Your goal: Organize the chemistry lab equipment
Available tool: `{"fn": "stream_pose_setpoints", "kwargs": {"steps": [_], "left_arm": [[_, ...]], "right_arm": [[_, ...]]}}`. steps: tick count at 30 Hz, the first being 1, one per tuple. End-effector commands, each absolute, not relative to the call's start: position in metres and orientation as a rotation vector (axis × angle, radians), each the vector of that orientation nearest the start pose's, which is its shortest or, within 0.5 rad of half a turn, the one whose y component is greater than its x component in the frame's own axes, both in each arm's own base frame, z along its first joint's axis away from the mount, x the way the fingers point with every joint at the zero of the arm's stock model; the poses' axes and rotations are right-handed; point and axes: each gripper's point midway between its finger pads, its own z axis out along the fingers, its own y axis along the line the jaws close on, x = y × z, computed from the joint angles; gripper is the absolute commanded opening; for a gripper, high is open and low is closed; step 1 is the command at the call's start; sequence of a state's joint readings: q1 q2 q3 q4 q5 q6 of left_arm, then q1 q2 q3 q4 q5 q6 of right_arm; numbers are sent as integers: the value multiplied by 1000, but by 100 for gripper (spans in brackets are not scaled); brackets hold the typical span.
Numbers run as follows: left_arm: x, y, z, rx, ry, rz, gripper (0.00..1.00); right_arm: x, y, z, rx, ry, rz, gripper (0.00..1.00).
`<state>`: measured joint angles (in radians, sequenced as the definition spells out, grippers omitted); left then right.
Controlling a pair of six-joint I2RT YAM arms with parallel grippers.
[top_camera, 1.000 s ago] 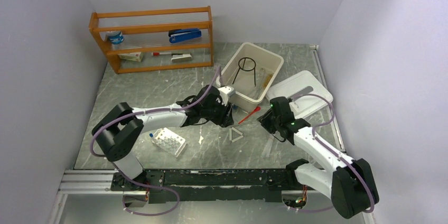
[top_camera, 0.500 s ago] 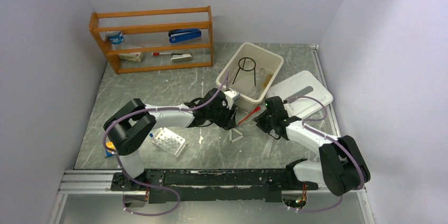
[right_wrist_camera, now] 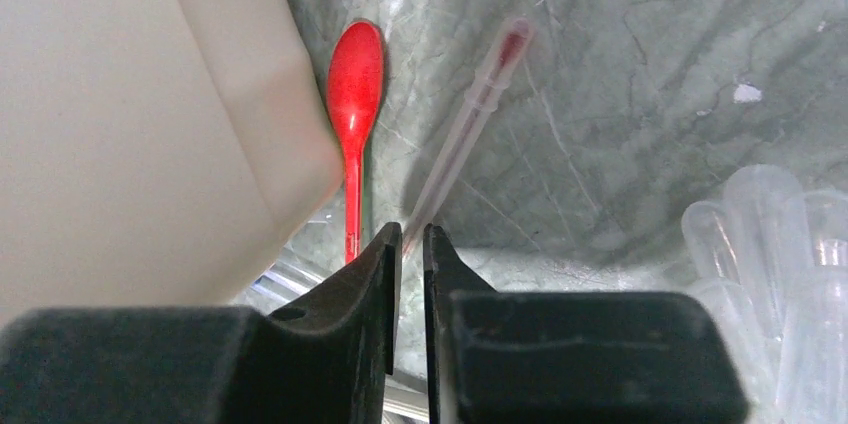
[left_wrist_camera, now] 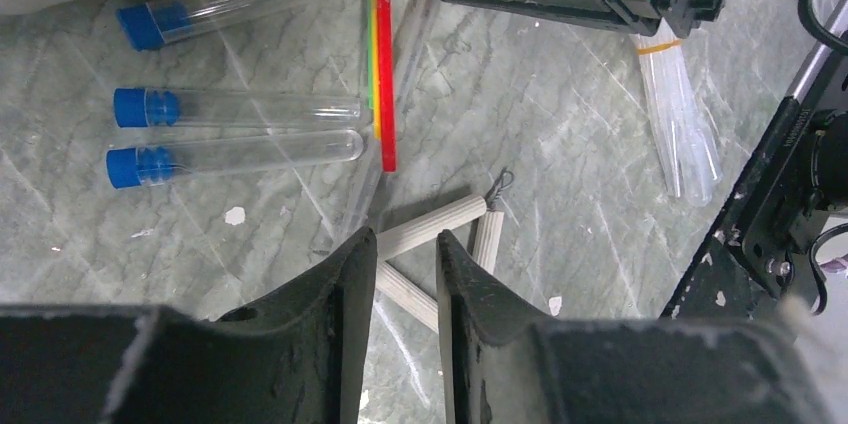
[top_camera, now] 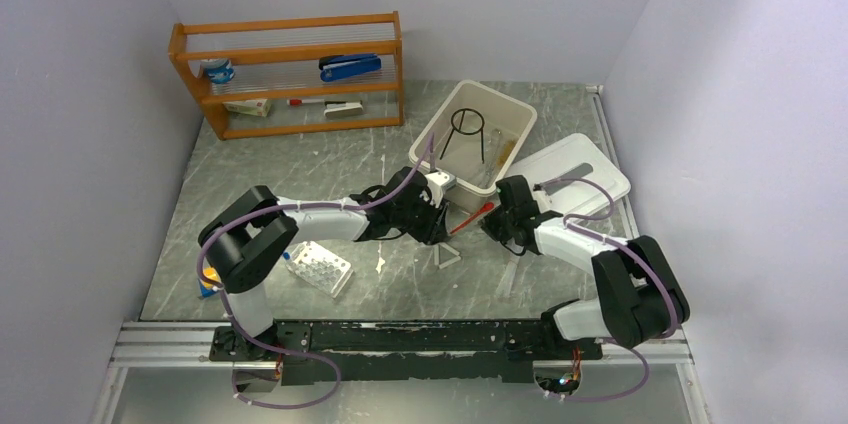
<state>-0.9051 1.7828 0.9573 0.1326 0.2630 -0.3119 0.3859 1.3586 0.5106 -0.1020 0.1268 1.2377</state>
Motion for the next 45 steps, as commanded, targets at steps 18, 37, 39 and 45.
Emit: {"fn": "stream_pose_setpoints", "kwargs": {"steps": [18,37,39,45], "left_arm": [[233,-383,129,706,2097,-980,51],[207,-412,154,717,2084,-1286,58],[205,-415,156,729,2082,-1306,53],[194,-420,152,784,2107,-1379,35]], "right_arm": [[274,114,73,959,2229,489,0],[268,155,162,526,2076,862,0],[267,158,164,514,2068,885,0],[267,160,167,505,2056,907,0]]}}
